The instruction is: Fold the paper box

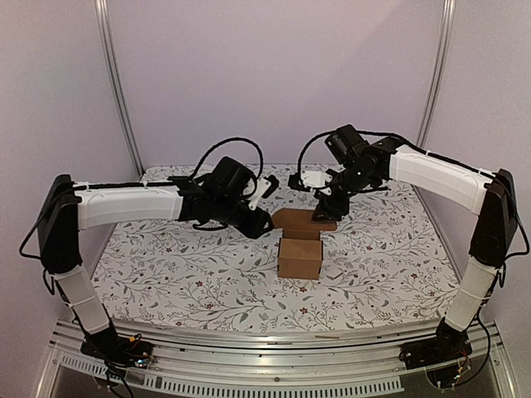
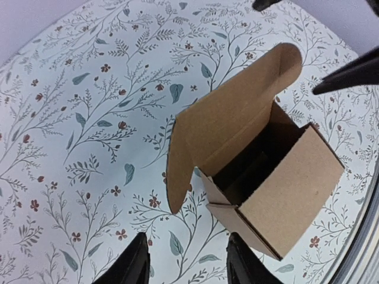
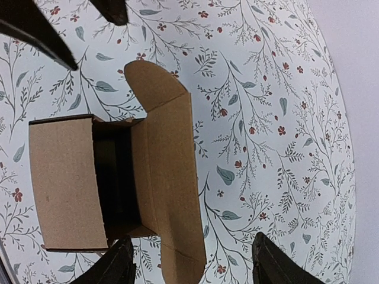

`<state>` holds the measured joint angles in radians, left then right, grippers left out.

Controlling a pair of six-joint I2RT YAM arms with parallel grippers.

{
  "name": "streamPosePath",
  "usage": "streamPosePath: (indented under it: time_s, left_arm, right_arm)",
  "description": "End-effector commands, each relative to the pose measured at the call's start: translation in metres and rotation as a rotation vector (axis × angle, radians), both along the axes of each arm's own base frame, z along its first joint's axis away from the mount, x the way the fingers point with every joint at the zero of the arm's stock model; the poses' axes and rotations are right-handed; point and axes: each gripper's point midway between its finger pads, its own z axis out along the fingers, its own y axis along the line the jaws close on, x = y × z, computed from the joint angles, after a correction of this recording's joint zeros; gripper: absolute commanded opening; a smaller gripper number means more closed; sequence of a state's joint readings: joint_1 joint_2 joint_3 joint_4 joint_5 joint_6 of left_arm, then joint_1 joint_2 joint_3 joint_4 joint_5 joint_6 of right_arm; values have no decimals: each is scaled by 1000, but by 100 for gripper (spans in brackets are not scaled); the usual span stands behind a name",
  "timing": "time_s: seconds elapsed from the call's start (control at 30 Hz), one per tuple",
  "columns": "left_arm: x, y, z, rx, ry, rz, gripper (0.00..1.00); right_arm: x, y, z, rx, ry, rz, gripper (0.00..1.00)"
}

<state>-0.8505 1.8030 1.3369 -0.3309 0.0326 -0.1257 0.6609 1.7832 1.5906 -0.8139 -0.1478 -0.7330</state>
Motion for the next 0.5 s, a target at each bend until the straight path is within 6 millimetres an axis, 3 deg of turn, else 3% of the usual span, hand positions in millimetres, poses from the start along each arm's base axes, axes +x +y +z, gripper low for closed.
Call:
streamPosePath:
  time_s: [0.0, 0.1, 0.2, 0.33, 0.47]
  left_arm:
    - [-47, 6, 53, -76, -119, -32, 44]
    - [-90, -7, 41, -174, -92, -73, 37]
    - [-116, -28, 21, -259, -54, -69, 27]
    - [-130, -54, -10, -254, -34, -50, 21]
    - [-130, -72, -26, -264, -30, -25, 18]
  right_arm:
    - [12, 6, 13, 70, 30, -25, 66]
    - [21, 8, 25, 132, 51, -42, 66]
    - [29, 12, 29, 172, 93, -59, 65]
    - [21, 20, 15, 172, 200, -18, 64]
    - [15, 23, -4, 159, 271, 5, 64]
